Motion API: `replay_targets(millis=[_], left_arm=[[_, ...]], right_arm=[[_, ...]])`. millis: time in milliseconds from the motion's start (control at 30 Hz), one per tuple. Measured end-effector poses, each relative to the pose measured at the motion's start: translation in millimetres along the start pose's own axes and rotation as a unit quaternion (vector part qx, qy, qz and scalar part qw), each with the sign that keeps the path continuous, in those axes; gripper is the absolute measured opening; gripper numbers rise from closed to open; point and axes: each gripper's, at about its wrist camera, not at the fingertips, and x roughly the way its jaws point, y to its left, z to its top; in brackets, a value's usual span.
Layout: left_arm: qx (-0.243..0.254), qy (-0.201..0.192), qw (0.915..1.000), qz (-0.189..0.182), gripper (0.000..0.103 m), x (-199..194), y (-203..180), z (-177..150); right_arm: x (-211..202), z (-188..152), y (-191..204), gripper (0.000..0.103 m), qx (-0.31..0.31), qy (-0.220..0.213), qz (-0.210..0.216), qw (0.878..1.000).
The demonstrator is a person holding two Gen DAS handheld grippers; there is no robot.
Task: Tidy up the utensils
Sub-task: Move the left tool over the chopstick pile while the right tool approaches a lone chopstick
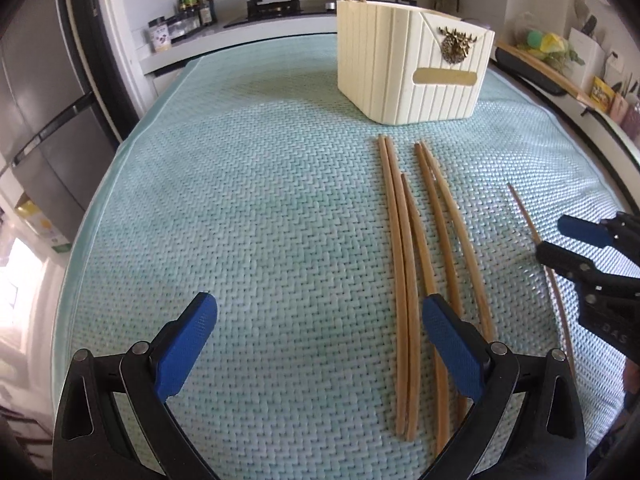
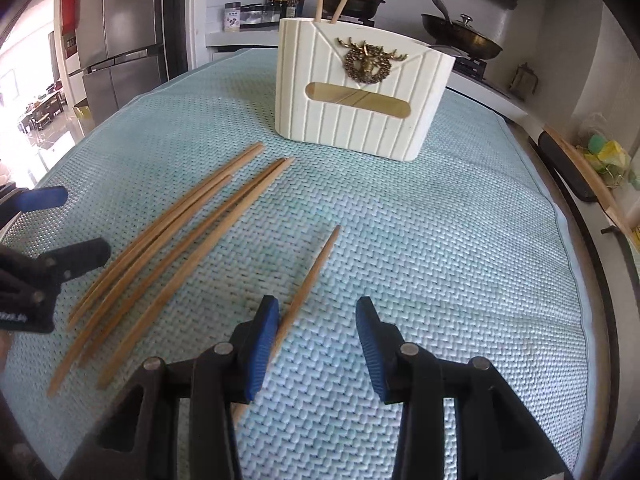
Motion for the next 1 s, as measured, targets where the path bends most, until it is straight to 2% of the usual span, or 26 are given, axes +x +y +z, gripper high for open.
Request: replay_targets(millis=[133,467,733,867,1000], left_arm=[[0.021,0.011,0.9997,0.01,0.102,12,-5,2],[-0.012,0.022,0.9996,-0.011,0.102,22,3,5],[-0.02,0.017,0.9994,0.023,0.102,32,8,22],[-0.048,0.018,0.9984,0.022,0.103,37,22,24],[-0.073,0.014,0.9967,0.032,0.102,31,34,22]], right_arm=[[-10,-11,-12,0.041,0.009,-0.001,-0.002,1.0],[-15,-22,-24,0.041,0.021,0.0,-0.002,1.0],[-8,-24,-34,0.041,0.031,0.007,-0.009,0.999],[-4,-28,-47,0.041,0.046,0.014,-0.016,0.999],[-15,-27,-62,0.041,0.076,-0.007,0.0,0.997]])
